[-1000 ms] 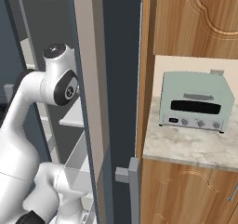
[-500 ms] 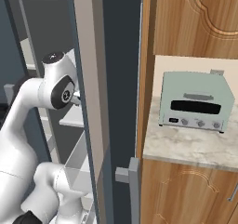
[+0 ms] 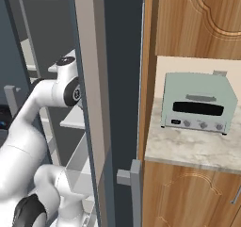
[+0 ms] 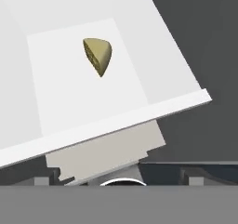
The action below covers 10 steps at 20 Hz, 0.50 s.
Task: Retrieve the sausage and cheese from the fridge and place them on the cutting board on the counter.
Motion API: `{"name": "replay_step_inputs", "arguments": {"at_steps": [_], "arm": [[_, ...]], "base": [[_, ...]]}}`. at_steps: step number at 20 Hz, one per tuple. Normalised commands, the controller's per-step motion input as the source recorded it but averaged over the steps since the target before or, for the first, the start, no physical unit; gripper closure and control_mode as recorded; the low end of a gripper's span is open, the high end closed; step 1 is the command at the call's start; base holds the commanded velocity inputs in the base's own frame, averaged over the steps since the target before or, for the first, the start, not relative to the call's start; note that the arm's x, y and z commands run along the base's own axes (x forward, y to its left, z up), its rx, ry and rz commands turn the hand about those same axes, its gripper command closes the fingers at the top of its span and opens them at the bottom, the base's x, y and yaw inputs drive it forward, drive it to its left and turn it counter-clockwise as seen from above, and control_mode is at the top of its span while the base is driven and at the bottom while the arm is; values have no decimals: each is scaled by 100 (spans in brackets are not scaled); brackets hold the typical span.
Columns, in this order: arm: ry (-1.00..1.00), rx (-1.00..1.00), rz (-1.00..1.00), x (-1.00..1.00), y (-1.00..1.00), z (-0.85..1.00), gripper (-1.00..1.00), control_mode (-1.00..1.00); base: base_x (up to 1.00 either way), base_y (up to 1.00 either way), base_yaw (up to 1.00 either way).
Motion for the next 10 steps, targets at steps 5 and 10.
{"name": "replay_step_inputs", "arguments": {"at_steps": [5, 10], "arm": [[-1, 0, 0, 46, 0, -54, -100, -100], [0, 0, 0, 49, 0, -44, -100, -100]], "base": [[0, 0, 0], [0, 0, 0]]}}
